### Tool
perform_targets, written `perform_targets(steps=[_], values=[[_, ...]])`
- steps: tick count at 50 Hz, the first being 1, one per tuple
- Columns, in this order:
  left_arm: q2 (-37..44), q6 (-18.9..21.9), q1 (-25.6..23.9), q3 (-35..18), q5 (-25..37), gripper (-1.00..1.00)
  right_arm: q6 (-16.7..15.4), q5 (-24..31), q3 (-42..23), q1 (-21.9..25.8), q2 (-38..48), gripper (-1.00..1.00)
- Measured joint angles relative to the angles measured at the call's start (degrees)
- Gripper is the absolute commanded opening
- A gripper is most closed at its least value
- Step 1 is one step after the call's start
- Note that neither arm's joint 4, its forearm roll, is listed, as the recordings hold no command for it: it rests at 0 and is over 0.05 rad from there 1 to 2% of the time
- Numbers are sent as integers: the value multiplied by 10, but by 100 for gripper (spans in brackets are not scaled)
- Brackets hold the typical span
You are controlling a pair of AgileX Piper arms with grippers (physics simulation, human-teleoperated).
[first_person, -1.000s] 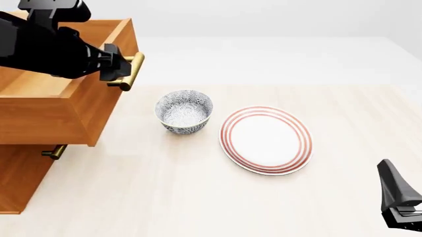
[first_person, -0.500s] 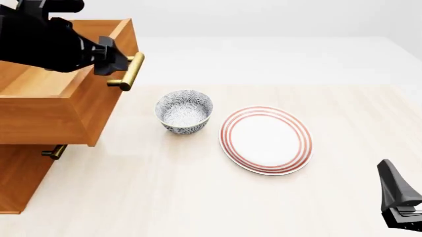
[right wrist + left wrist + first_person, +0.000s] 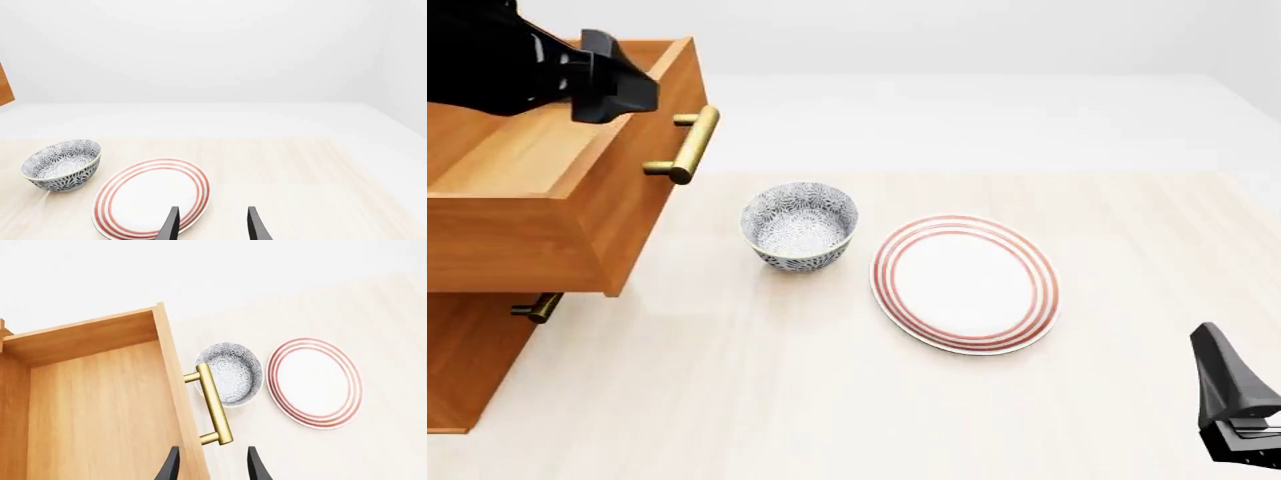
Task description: Open the top drawer of the cabinet.
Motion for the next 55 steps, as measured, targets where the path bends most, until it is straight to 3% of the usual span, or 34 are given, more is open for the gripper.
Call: perform_targets(steps=[55], values=[[-128,78,42,-23,13,100,0,0,0,0,0,100]])
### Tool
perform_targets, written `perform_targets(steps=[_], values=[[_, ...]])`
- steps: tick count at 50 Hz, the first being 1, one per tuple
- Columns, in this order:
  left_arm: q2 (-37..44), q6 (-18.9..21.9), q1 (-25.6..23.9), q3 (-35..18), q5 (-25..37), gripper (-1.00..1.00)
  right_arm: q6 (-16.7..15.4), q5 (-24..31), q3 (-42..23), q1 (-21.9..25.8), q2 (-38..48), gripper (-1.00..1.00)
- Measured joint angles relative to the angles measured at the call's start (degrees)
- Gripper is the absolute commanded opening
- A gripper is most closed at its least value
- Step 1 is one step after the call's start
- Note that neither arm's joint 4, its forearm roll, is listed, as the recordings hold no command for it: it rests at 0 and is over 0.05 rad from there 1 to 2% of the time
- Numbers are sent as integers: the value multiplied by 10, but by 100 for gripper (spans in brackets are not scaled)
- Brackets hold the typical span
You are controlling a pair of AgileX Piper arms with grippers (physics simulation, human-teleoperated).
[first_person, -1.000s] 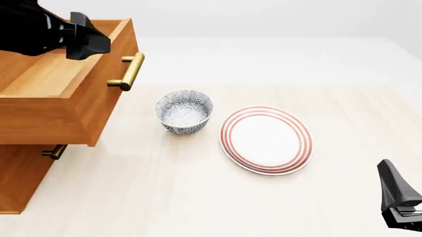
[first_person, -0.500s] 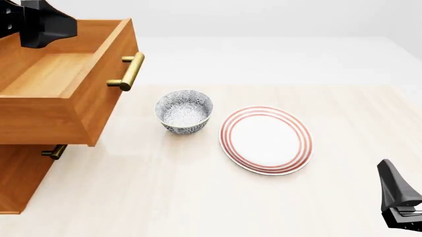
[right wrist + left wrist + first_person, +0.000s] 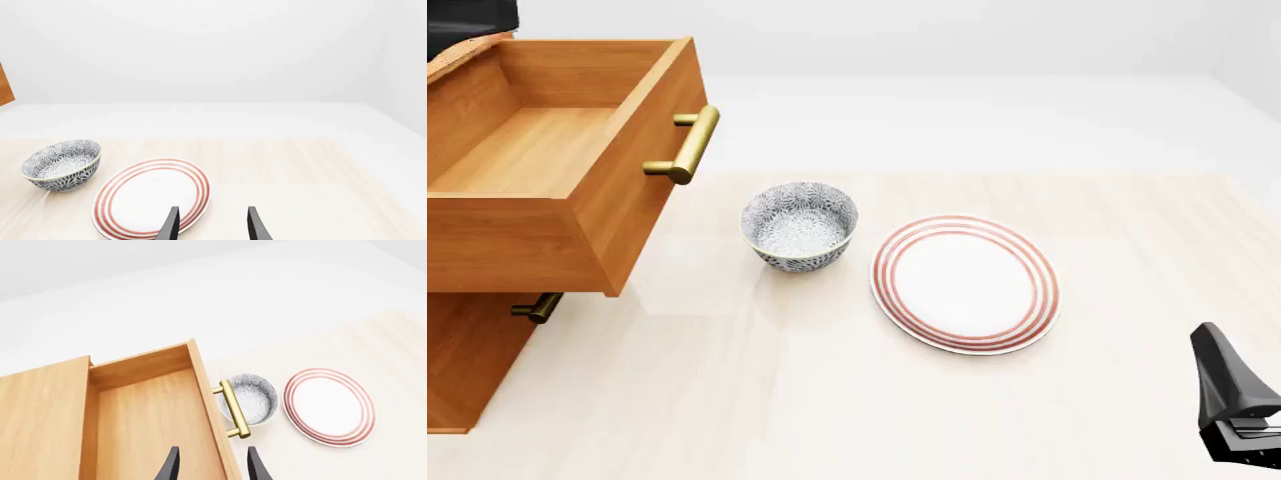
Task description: Open the top drawer of the cabinet.
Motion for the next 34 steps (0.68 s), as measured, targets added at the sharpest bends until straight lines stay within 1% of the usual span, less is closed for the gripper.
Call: perform_targets(steps=[18,34], values=[[-35,22,11,-6,6,100,0,0,0,0,0,100],[-69,37,33,-9,19,100,0,0,0,0,0,100]])
